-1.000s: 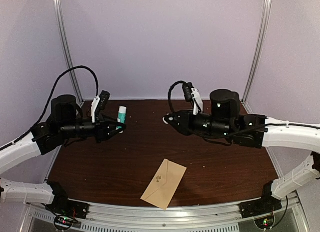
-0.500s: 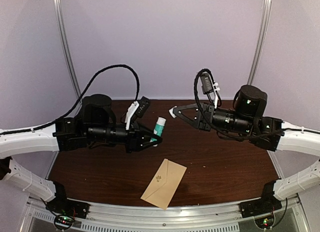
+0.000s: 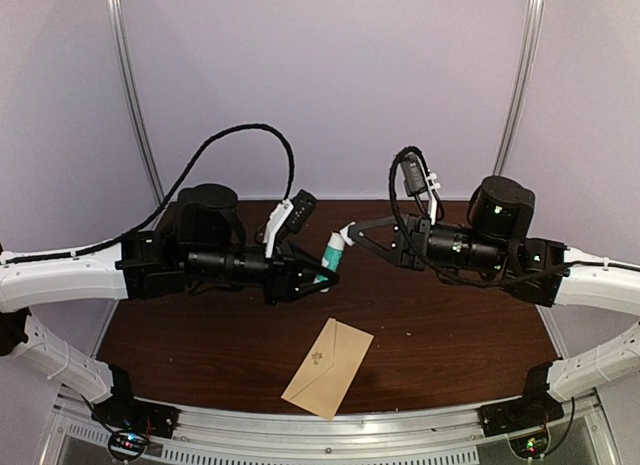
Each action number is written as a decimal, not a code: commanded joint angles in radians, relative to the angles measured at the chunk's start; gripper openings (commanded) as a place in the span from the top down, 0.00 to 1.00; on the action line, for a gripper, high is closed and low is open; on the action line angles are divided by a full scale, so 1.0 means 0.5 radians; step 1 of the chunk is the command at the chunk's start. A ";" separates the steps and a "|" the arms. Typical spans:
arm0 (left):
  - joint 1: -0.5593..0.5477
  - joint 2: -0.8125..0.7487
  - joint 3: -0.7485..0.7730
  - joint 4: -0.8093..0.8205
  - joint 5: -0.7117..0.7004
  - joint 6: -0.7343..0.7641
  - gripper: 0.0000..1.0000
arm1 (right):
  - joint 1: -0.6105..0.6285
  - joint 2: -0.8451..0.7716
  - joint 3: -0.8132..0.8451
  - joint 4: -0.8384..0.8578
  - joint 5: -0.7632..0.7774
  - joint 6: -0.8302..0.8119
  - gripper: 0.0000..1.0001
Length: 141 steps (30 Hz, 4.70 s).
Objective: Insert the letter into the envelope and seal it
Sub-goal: Close the solid glue cap on the solid glue, then place the solid glue at the center of the board.
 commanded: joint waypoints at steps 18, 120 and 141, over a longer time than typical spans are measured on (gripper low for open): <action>-0.033 0.003 0.059 0.095 -0.004 0.011 1.00 | -0.012 -0.002 0.009 -0.056 0.085 -0.016 0.96; 0.013 -0.081 -0.143 0.432 -0.024 -0.004 1.00 | 0.239 0.027 0.199 -0.430 0.620 -0.054 0.27; 0.029 -0.057 -0.130 0.317 -0.157 -0.082 0.55 | 0.247 0.257 0.454 -0.605 0.671 -0.263 0.98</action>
